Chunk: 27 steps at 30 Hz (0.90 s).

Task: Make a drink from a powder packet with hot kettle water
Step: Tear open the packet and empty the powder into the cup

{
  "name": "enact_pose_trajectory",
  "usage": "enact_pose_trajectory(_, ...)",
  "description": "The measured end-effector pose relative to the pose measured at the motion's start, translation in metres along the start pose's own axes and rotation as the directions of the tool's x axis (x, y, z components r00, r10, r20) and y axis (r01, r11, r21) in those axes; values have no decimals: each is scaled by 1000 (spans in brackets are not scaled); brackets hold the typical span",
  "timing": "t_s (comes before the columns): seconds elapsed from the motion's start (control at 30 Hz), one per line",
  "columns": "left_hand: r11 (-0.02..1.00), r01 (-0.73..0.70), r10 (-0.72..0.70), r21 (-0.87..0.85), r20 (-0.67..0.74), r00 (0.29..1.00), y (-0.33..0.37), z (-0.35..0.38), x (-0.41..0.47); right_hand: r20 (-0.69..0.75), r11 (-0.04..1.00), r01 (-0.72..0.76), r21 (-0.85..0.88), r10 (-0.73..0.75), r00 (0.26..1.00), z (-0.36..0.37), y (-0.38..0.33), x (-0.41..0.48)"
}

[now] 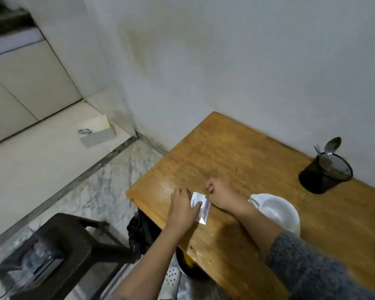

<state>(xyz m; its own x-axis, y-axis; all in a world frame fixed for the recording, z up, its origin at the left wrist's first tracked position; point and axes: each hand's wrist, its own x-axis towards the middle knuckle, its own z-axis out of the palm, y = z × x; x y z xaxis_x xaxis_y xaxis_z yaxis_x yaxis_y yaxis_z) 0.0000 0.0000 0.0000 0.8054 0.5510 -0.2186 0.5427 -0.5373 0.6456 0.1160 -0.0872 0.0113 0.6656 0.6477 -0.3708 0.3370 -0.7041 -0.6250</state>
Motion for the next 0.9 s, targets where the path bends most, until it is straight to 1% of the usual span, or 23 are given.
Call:
enact_pose_trajectory(0.13, 998, 62, -62, 5, 22, 998, -3, 4, -4, 34, 998, -27, -49, 29, 999, 4, 0, 3)
enact_pose_trajectory(0.2, 998, 64, -64, 9, 34, 997, -5, 6, -3, 61, 997, -35, -72, 39, 997, 8, 2, 4)
enact_pose_trajectory(0.27, 997, 72, -71, -23, 40, 997, -8, 7, -1, 74, 995, -53, -84, 59, 995, 10, 2, 7)
enact_pose_trajectory(0.37, 991, 101, -96, -89, 67, 993, -8, 8, 3, 100, 993, -94, -66, 100, 990, 11, 1, 8)
enact_pose_trajectory(0.43, 990, 118, -110, -79, 102, 989, -8, 7, 8, 129, 993, -110, -45, 115, 985, 11, 0, 7)
enact_pose_trajectory(0.5, 996, 89, -85, -24, 149, 985, -10, 4, 15, 167, 994, -106, -18, 107, 980, 6, -2, 4)
enact_pose_trajectory(0.57, 1000, 10, -9, -6, 191, 982, -10, -2, 22, 189, 996, -90, 24, 84, 978, -7, -7, 0)
enact_pose_trajectory(0.6, 999, -19, 27, -42, 207, 978, -9, -8, 25, 191, 996, -83, 44, 74, 979, -16, -10, -2)
enact_pose_trajectory(0.67, 979, -19, 67, -204, 227, 972, 0, -22, 30, 192, 994, -80, 79, 63, 979, -37, -16, -6)
enact_pose_trajectory(0.73, 924, -13, 116, -383, 246, 962, 19, -38, 36, 154, 992, -80, 97, 65, 986, -63, -23, -10)
enact_pose_trajectory(0.77, 894, -33, 153, -447, 234, 960, 30, -45, 39, 131, 994, -70, 86, 58, 990, -77, -28, -12)
enact_pose_trajectory(0.83, 840, -104, 238, -532, 189, 953, 58, -61, 45, 85, 999, -24, 27, 21, 996, -110, -38, -15)
enact_pose_trajectory(0.9, 798, -155, 299, -582, 160, 941, 90, -78, 50, 26, 999, 28, -15, -28, 999, -145, -53, -21)
